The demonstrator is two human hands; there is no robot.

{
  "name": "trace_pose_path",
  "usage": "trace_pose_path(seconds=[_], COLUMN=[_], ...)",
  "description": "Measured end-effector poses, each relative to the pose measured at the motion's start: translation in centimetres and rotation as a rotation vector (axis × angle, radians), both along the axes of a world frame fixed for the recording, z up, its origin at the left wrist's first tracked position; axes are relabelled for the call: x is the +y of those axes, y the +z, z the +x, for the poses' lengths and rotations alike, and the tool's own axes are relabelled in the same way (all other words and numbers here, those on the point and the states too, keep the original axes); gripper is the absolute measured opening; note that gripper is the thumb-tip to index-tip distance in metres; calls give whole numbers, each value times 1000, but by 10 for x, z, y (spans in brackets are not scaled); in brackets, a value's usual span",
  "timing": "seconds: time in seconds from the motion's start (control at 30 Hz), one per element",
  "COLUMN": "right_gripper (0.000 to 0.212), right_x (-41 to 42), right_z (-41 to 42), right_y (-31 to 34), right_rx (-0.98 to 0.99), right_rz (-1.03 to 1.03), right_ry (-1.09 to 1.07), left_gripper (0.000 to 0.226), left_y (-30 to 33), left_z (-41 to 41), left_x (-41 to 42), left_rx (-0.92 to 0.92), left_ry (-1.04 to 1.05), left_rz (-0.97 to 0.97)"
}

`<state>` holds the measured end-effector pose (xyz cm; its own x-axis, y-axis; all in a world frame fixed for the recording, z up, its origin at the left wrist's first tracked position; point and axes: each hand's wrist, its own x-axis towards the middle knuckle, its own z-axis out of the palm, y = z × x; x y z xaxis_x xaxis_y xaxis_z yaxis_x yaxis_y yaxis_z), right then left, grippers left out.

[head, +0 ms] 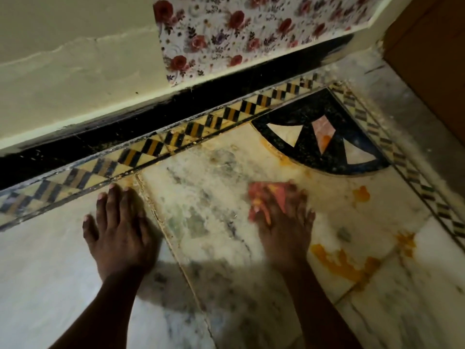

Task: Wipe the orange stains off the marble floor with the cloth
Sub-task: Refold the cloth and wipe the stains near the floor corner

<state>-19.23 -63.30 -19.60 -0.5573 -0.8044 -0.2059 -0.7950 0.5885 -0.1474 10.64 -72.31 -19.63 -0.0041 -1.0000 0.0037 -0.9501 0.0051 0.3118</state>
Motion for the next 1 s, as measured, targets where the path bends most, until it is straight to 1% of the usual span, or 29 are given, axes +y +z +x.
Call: trace_pose_path(seconds=[0.07,0.13,0.17,0.23,0.3,0.33,0.37,0.43,0.47,0.53,0.57,0.6,0.63,0.7,0.77,0.83,0.9,1.0], right_gripper=[66,62,61,63,64,64,64,66,66,63,63,64,64,66,67,68,69,64], right_x=[-33,-70,-78,-69,-26,2,25,39,30,-10,-34,-48,-54,-29,32,83,80,35], right_z=[-9,-8,-4,6,18,19,14,-10,-24,-40,-42,-39,-32,-16,-9,-22,-49,-76], right_y=[-1,-2,-3,-5,-6,-8,-9,-8,-8,-9,-8,-6,-6,-6,-3,-1,-1,0], right_rx=[-30,-90,-101,-65,-12,1,20,49,46,-17,-45,-59,-69,-60,-4,16,11,-69], right_rz=[-52,-55,-44,-57,-80,-79,-66,-18,-3,-42,-43,-20,0,3,-16,4,26,23], right_ry=[-207,-322,-311,-145,83,147,168,84,-10,-206,-239,-209,-128,110,255,233,117,-61], left_gripper=[68,69,69,68,67,68,69,70,70,71,71,72,72,72,71,72,73,73], left_y=[1,2,2,2,2,2,2,1,1,0,0,0,0,1,6,10,13,8], left_z=[-1,-1,0,-2,-1,-1,-1,0,0,1,1,0,1,2,2,-2,-20,-85], left_x=[0,1,1,1,2,3,3,4,4,3,3,5,6,9,11,15,27,66], left_rx=[-6,-14,-16,-17,-3,4,7,9,10,5,6,6,7,39,64,32,54,163], left_ry=[-4,-3,-6,-10,-8,-11,-16,-20,-25,-40,-48,-59,-69,-86,-164,-316,-456,-582], left_rz=[4,1,-3,-14,-25,-30,-34,-36,-34,-34,-34,-39,-44,-56,-51,-35,-30,33])
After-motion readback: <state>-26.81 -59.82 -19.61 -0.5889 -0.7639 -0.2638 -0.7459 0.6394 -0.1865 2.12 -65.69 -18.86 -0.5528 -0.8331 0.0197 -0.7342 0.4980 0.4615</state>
